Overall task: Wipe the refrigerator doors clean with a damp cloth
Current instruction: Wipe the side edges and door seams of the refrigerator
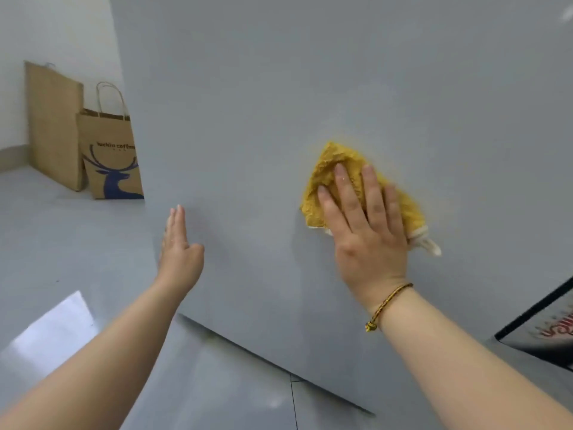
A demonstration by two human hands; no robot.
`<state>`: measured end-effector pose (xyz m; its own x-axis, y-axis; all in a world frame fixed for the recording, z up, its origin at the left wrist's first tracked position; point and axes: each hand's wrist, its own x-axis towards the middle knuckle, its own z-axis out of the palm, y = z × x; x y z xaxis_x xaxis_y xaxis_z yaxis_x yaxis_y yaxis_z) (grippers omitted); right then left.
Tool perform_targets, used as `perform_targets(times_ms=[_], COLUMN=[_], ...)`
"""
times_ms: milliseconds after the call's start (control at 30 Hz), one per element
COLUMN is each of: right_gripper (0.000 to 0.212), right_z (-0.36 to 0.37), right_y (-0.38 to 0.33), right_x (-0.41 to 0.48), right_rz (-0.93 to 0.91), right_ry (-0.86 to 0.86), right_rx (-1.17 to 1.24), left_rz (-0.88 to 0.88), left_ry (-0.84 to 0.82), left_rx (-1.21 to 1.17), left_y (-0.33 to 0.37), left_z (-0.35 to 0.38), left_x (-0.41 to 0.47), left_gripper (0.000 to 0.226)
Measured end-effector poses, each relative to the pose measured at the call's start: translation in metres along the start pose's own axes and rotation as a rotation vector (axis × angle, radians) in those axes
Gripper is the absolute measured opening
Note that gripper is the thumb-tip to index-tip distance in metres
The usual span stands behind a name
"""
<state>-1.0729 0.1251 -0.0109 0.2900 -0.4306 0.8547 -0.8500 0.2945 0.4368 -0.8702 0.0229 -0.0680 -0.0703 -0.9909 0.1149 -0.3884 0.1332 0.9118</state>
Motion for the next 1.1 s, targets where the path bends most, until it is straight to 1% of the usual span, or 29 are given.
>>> perform_targets(times_ms=[100, 167, 300, 367, 433, 467, 500, 533, 567, 633, 667, 700, 733, 767, 800, 833, 867, 900, 933, 967, 1000, 1033, 1100], right_gripper=[0.046, 0.046, 0.047, 0.054, 0.059, 0.055, 0.050, 0.048, 0.048, 0.049, 0.045, 0.039, 0.037, 0.036, 0.036, 0.037, 0.039, 0.041, 0.041, 0.037, 0.033, 0.033, 0.044], right_z=[0.017, 0.024, 0.039, 0.049, 0.057, 0.061, 0.062, 0.063, 0.060, 0.052, 0.052, 0.058, 0.060, 0.058, 0.056, 0.053, 0.049, 0.041, 0.032, 0.023, 0.013, 0.006, -0.009], right_y=[-0.026, -0.043, -0.088, -0.115, -0.137, -0.145, -0.155, -0.164, -0.171, -0.175, -0.174, -0.174, -0.172, -0.173, -0.171, -0.170, -0.167, -0.163, -0.156, -0.148, -0.138, -0.129, -0.114], right_x=[-0.008, -0.004, 0.011, 0.014, 0.012, 0.007, 0.003, 0.000, 0.003, 0.010, 0.013, 0.011, 0.011, 0.012, 0.011, 0.010, 0.008, 0.016, 0.026, 0.037, 0.049, 0.061, 0.095], right_rz=[0.047, 0.037, -0.111, -0.174, -0.242, -0.284, -0.346, -0.421, -0.478, -0.515, -0.581, -0.704, -0.795, -0.791, -0.679, -0.455, -0.207, -0.018, 0.188, 0.406, 0.595, 0.735, 0.978], right_ry=[-0.024, -0.045, -0.102, -0.158, -0.248, -0.303, -0.391, -0.518, -0.634, -0.792, -0.811, -0.848, -0.840, -0.849, -0.797, -0.781, -0.764, -0.795, -0.862, -0.961, -1.105, -1.173, -1.286], right_rx=[-0.068, -0.054, 0.068, 0.117, 0.153, 0.170, 0.178, 0.194, 0.250, 0.356, 0.393, 0.419, 0.492, 0.581, 0.632, 0.739, 0.910, 1.120, 1.275, 1.362, 1.449, 1.518, 1.676], left_rz=[0.036, 0.059, 0.088, 0.090, 0.077, 0.062, 0.048, 0.027, 0.006, -0.030, -0.043, -0.049, -0.053, -0.054, -0.059, -0.069, -0.089, -0.146, -0.202, -0.258, -0.302, -0.347, -0.427], left_ry=[-0.082, -0.070, -0.039, -0.064, -0.106, -0.122, -0.127, -0.122, -0.109, -0.094, -0.086, -0.075, -0.054, -0.032, -0.022, -0.020, -0.016, 0.002, 0.017, 0.018, 0.004, -0.019, -0.070], left_rx=[-0.102, -0.138, -0.210, -0.254, -0.322, -0.361, -0.397, -0.422, -0.441, -0.467, -0.475, -0.481, -0.484, -0.487, -0.486, -0.480, -0.469, -0.480, -0.494, -0.505, -0.511, -0.524, -0.550], left_y=[-0.008, -0.015, -0.027, -0.033, -0.036, -0.035, -0.035, -0.034, -0.036, -0.037, -0.037, -0.037, -0.038, -0.038, -0.037, -0.035, -0.033, -0.030, -0.025, -0.016, -0.007, 0.003, 0.029], left_z=[0.000, 0.001, 0.002, -0.004, -0.012, -0.014, -0.017, -0.020, -0.024, -0.033, -0.038, -0.042, -0.047, -0.052, -0.056, -0.060, -0.064, -0.072, -0.077, -0.082, -0.086, -0.089, -0.105], left_x=[0.006, 0.010, 0.015, 0.020, 0.023, 0.024, 0.025, 0.026, 0.027, 0.030, 0.031, 0.033, 0.033, 0.033, 0.031, 0.028, 0.025, 0.016, 0.006, -0.006, -0.019, -0.031, -0.045], left_gripper=[0.070, 0.070, 0.071, 0.071, 0.072, 0.072, 0.072, 0.071, 0.070, 0.067, 0.064, 0.060, 0.057, 0.054, 0.051, 0.049, 0.048, 0.048, 0.048, 0.048, 0.045, 0.041, 0.031])
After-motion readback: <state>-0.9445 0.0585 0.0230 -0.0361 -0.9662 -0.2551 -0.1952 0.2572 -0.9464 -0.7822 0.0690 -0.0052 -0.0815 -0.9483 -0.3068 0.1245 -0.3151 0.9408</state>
